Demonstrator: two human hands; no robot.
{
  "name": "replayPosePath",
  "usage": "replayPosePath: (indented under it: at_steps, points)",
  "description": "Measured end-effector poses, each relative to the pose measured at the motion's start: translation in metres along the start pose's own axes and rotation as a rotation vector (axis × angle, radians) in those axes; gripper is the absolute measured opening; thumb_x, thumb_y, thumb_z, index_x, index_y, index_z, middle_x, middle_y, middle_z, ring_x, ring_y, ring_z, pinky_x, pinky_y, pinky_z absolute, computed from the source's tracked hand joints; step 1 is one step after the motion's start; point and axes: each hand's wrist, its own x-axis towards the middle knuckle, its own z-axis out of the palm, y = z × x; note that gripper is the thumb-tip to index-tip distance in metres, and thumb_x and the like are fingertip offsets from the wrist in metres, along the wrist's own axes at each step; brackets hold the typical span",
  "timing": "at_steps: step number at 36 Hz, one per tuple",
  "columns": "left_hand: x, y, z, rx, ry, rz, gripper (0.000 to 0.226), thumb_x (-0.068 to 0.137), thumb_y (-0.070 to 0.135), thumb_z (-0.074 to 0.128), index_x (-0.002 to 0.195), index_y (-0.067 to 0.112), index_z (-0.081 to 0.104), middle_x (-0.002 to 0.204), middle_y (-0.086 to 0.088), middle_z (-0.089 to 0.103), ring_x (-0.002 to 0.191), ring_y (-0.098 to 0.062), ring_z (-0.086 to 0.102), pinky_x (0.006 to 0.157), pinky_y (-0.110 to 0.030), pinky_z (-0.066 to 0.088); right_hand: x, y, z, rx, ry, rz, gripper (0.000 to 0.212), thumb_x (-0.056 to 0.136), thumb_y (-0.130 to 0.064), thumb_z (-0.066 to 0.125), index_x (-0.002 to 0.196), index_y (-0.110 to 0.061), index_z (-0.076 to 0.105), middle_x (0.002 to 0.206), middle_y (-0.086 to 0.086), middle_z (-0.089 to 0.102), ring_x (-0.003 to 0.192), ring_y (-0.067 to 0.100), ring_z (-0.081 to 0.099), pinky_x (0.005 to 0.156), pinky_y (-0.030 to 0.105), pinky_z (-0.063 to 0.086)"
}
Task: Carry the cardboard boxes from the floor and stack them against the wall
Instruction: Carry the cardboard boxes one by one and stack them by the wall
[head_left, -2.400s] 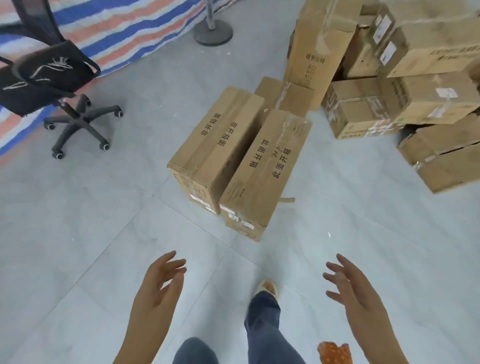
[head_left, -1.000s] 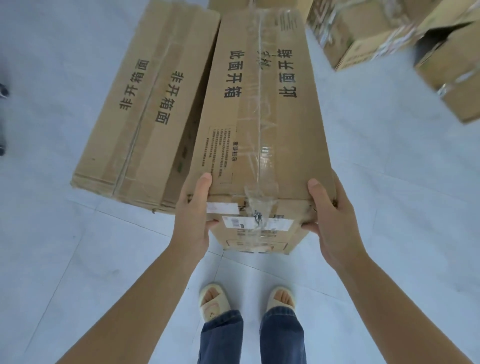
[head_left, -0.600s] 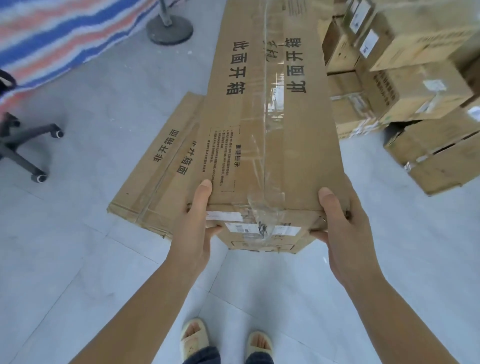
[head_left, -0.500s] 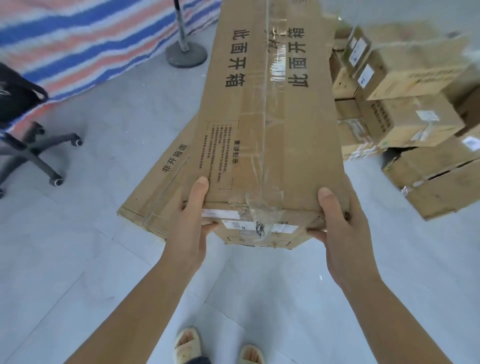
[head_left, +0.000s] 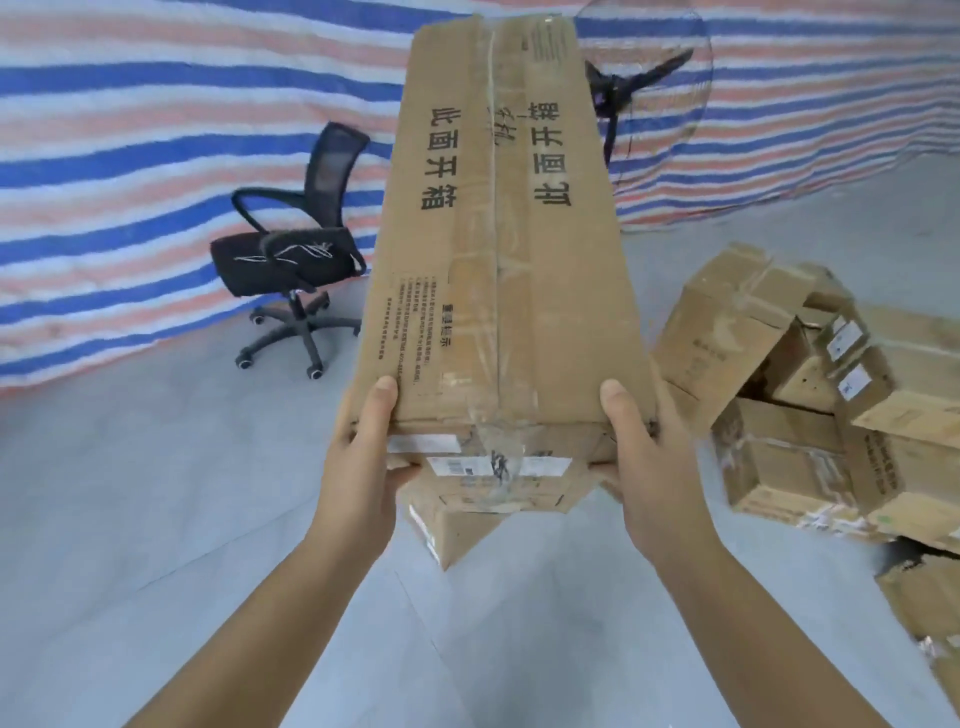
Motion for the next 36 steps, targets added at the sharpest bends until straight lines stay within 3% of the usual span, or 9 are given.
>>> replayPosePath:
  at_steps: [2, 10, 15, 18, 22, 26, 29, 33, 36]
  points:
    - [-0.021, 0.010, -0.028, -0.009, 0.071, 0.026, 0.029, 0.096, 0.041, 0.046, 0.121, 0.035, 0.058, 0.113, 0.013, 0.068, 0.108, -0.009, 0.062, 0.098, -0.049, 0.047, -0.017, -0.007, 0.022, -0.034, -0.080, -0.021, 0.034, 0.094, -0.029, 0.055, 0.104, -0.061, 0.051, 0.100, -0.018, 0.068, 0.091, 0.003, 0.065, 0.089, 0.040, 0.052]
    - [-0.142, 0.027, -0.158, -0.105, 0.384, 0.053, 0.027, 0.095, 0.043, 0.048, 0.116, 0.032, 0.061, 0.103, 0.017, 0.070, 0.104, -0.008, 0.063, 0.098, -0.050, 0.047, -0.131, -0.017, 0.102, -0.115, -0.389, -0.033, 0.028, 0.094, -0.032, 0.054, 0.108, -0.056, 0.051, 0.085, -0.040, 0.063, 0.083, -0.016, 0.060, 0.093, 0.044, 0.052]
    - [-0.249, 0.027, -0.246, -0.183, 0.589, 0.075, 0.023, 0.095, 0.039, 0.049, 0.114, 0.032, 0.059, 0.093, 0.021, 0.071, 0.089, 0.001, 0.066, 0.089, -0.045, 0.051, -0.238, -0.002, 0.156, -0.148, -0.594, -0.022, 0.037, 0.090, -0.049, 0.054, 0.126, -0.054, 0.049, 0.101, -0.033, 0.065, 0.098, 0.000, 0.063, 0.093, 0.047, 0.051]
    - [-0.320, 0.025, -0.301, -0.193, 0.739, 0.084, 0.021, 0.096, 0.037, 0.049, 0.112, 0.028, 0.059, 0.079, 0.025, 0.070, 0.072, 0.007, 0.065, 0.089, -0.046, 0.048, -0.311, 0.010, 0.189, -0.122, -0.725, 0.020, 0.036, 0.093, -0.039, 0.054, 0.129, -0.046, 0.050, 0.094, -0.035, 0.065, 0.093, -0.004, 0.063, 0.093, 0.048, 0.051]
    - [-0.407, 0.024, -0.362, -0.213, 0.916, 0.120, 0.026, 0.096, 0.035, 0.049, 0.118, 0.023, 0.057, 0.073, 0.022, 0.070, 0.066, 0.006, 0.066, 0.072, -0.035, 0.050, -0.403, 0.020, 0.230, -0.096, -0.897, 0.069, 0.032, 0.095, -0.033, 0.053, 0.127, -0.040, 0.052, 0.089, -0.033, 0.066, 0.090, -0.003, 0.065, 0.086, 0.041, 0.053]
    - [-0.481, 0.022, -0.408, -0.244, 1.073, 0.146, 0.022, 0.097, 0.032, 0.047, 0.115, 0.025, 0.057, 0.069, 0.024, 0.068, 0.063, 0.007, 0.064, 0.072, -0.037, 0.050, -0.484, 0.025, 0.263, -0.089, -1.063, 0.112, 0.031, 0.095, -0.032, 0.053, 0.126, -0.039, 0.054, 0.086, -0.029, 0.067, 0.087, -0.001, 0.065, 0.074, 0.033, 0.050]
    - [-0.535, 0.017, -0.446, -0.276, 1.199, 0.167, 0.025, 0.096, 0.033, 0.048, 0.119, 0.026, 0.057, 0.075, 0.021, 0.069, 0.069, 0.003, 0.067, 0.079, -0.044, 0.051, -0.546, 0.026, 0.290, -0.118, -1.201, 0.134, 0.034, 0.095, -0.034, 0.055, 0.128, -0.041, 0.053, 0.101, -0.022, 0.068, 0.103, 0.010, 0.064, 0.086, 0.040, 0.051]
    - [-0.588, 0.010, -0.491, -0.340, 1.360, 0.201, 0.026, 0.096, 0.035, 0.049, 0.121, 0.030, 0.056, 0.084, 0.014, 0.072, 0.072, -0.001, 0.068, 0.061, -0.031, 0.050, -0.616, 0.028, 0.327, -0.152, -1.390, 0.149, 0.042, 0.088, -0.044, 0.059, 0.129, -0.043, 0.052, 0.107, -0.022, 0.068, 0.105, 0.007, 0.063, 0.095, 0.053, 0.049]
    - [-0.616, 0.008, -0.525, -0.374, 1.447, 0.228, 0.022, 0.097, 0.033, 0.047, 0.117, 0.031, 0.056, 0.076, 0.019, 0.071, 0.067, 0.002, 0.067, 0.060, -0.031, 0.048, -0.660, 0.035, 0.358, -0.163, -1.483, 0.147, 0.028, 0.095, -0.033, 0.054, 0.120, -0.045, 0.055, 0.102, -0.019, 0.070, 0.101, 0.011, 0.065, 0.093, 0.054, 0.050]
